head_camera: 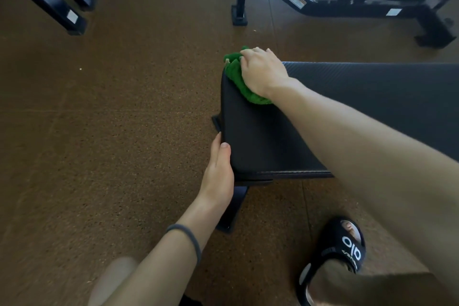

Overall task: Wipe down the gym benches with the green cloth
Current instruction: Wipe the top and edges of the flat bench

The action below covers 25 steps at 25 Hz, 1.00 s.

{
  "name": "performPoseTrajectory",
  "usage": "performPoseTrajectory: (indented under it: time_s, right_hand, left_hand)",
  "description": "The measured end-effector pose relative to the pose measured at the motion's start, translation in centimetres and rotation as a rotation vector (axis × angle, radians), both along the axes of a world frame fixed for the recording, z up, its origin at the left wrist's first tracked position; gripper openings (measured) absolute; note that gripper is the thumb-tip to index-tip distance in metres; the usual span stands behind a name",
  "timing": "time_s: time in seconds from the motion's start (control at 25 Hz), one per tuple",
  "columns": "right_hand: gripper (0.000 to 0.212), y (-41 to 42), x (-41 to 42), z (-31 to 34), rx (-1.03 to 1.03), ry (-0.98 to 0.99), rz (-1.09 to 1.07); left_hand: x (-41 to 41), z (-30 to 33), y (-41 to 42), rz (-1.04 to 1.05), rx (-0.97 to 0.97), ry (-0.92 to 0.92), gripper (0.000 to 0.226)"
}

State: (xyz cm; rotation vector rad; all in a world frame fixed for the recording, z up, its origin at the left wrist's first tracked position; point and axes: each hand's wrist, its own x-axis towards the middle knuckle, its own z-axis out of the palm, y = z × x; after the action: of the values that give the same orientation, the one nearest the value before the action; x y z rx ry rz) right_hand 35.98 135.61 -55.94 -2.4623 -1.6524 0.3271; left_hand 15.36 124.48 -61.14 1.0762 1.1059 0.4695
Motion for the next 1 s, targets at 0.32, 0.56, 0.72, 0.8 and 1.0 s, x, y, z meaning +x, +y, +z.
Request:
performPoseTrajectory:
  time_s: [0.32,0.56,0.72,0.8,1.0]
  right_hand:
    - [0.056,-16.8,-9.6,0.1,0.070,-0.022,0.165]
    - [0.053,-7.2,-5.8,0.3,0.043,-0.077,0.268]
    - [0.053,-3.1,-1.2,0.4,-0.003,-0.061,0.159]
    - [0.051,-4.9,1.8,0.6,0.013,-0.060,0.049]
    - [0.052,-13.1,6.0,-0.1,0.021,-0.040,-0.341]
  left_hand:
    - [-0.1,0.6,-0.3,-0.021,0.013,-0.051,0.066]
    - [0.3,1.1,0.0,0.044,-0.025,0.012,0.062]
    - [0.3,1.5,-0.1,0.053,-0.085,0.018,0.047]
    - [0.2,1.4,-0.2,0.037,-0.059,0.042,0.047]
    - [-0.1,1.1,-0.3,-0.014,-0.037,0.053,0.050]
